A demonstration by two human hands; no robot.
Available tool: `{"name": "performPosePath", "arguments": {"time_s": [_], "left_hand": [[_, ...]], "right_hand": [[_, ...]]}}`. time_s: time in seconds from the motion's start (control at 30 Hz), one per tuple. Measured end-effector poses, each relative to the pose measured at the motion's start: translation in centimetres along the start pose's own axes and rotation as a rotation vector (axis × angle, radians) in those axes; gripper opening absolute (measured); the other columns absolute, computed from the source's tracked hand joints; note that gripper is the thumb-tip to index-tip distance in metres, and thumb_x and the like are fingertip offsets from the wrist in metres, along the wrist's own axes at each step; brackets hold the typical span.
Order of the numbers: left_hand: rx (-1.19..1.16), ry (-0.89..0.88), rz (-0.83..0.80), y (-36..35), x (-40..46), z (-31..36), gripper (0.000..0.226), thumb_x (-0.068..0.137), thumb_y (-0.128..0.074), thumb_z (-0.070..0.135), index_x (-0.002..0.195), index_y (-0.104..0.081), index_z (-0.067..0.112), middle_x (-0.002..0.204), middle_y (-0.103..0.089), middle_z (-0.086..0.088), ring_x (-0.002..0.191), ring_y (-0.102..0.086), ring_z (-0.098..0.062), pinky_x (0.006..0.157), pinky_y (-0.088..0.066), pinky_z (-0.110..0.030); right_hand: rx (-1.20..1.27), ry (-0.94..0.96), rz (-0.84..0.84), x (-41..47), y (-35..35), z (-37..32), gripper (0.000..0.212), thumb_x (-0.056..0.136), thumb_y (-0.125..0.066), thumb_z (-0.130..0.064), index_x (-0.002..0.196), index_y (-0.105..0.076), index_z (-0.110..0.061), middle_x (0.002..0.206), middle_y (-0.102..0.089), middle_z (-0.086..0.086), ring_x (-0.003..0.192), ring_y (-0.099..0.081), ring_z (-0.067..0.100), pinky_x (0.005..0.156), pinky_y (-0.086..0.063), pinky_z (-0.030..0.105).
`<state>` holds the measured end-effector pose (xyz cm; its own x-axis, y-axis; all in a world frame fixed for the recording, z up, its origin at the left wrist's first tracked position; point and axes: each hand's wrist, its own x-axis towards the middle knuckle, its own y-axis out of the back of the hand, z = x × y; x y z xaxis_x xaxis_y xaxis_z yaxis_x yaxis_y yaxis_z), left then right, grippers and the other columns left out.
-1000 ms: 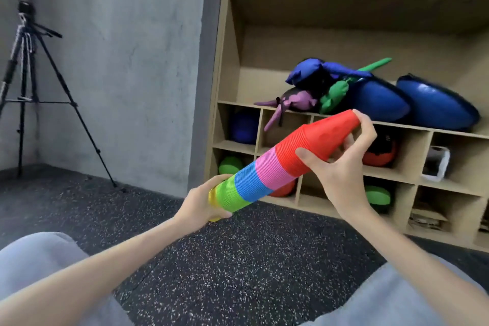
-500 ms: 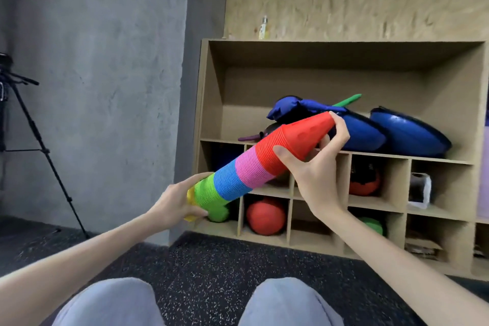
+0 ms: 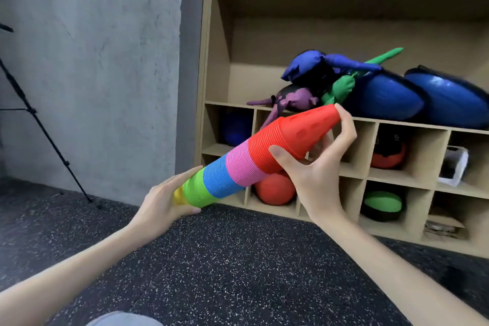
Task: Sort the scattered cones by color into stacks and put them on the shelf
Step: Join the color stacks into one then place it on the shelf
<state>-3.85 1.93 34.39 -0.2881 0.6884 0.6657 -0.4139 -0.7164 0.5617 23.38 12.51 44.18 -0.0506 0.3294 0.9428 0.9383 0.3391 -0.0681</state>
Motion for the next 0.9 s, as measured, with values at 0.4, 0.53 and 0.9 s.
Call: {"name": "performPosePath", "arguments": {"time_s": [0.4,0.53,0.9], "left_hand": [[0.069,0.090,-0.241,-14.1,6.6,-20.3,0.097,0.069,-0.093,0.038,0.147,-0.039,0.058,0.139,-0.059,0.026,0.128,-0.055,-0.003,0.108,-0.045,-0.036],[0.078,0.129,-0.290,-18.3,7.6,-26.6,0.096,0.067,-0.094,0.036,0.146,-0.043,0.054,0.137,-0.062,0.023,0.127,-0.057,-0.003,0.109,-0.046,-0.039],[0.048,0.381,-0.393,-19.9,6.2,-32.5,0.094,0.064,-0.094,0.032,0.143,-0.047,0.055,0.135,-0.063,0.024,0.126,-0.059,-0.003,0.112,-0.046,-0.042]], "right_hand": [[0.004,-0.256,0.029,-7.6,-4.4,27.4,0.106,0.076,-0.086,-0.010,0.153,-0.013,-0.007,0.159,-0.017,0.002,0.144,-0.040,0.020,0.109,-0.048,0.050],[-0.018,-0.290,0.032,-11.0,-6.0,34.6,0.102,0.079,-0.084,-0.005,0.149,-0.011,-0.002,0.152,-0.024,-0.008,0.139,-0.044,0.031,0.101,-0.052,0.038],[-0.019,-0.491,-0.046,-13.4,-10.5,41.6,0.101,0.077,-0.084,0.002,0.148,-0.012,0.002,0.132,-0.037,-0.048,0.123,-0.051,-0.003,0.102,-0.050,0.031]]}}
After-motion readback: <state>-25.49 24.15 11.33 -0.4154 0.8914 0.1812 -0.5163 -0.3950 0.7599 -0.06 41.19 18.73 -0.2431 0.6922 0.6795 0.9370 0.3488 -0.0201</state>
